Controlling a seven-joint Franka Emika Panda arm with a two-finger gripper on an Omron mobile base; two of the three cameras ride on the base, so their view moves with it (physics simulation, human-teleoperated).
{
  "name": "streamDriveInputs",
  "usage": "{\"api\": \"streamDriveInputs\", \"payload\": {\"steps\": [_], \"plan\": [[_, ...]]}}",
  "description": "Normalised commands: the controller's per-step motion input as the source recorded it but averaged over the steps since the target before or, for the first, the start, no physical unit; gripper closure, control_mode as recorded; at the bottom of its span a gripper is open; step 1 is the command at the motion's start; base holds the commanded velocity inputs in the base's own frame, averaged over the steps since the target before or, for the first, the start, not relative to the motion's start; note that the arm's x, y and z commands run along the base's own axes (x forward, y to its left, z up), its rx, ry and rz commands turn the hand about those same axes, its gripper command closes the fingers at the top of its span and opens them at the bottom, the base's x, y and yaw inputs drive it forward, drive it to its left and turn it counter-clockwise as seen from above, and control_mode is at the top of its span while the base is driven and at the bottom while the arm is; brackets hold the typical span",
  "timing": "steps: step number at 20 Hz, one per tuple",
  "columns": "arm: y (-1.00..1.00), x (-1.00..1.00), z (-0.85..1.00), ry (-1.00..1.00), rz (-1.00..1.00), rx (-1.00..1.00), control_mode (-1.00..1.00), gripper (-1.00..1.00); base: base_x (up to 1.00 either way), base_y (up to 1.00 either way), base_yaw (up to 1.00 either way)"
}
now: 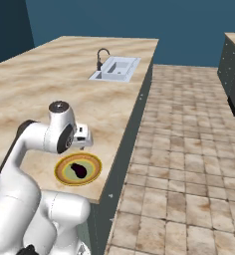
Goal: Pick the eggplant from the microwave and place it on plate located on the counter.
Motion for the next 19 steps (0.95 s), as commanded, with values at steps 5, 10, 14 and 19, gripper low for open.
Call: {"api": "streamDriveInputs", "payload": {"steps": [5, 10, 14, 19], "plan": [[-0.01, -0.99, 0.95, -0.29, -0.02, 0.03, -1.00, -1.00, 0.00, 0.00, 0.00], [0.00, -0.78, 0.96, -0.20, -0.05, 0.00, -1.00, -1.00, 0.00, 0.00, 0.00], [0.00, -0.52, 0.85, -0.12, -0.07, 0.00, -1.00, -1.00, 0.00, 0.00, 0.00], [0.00, -0.42, 0.74, -0.08, -0.07, 0.00, -1.00, -1.00, 0.00, 0.00, 0.00]]}}
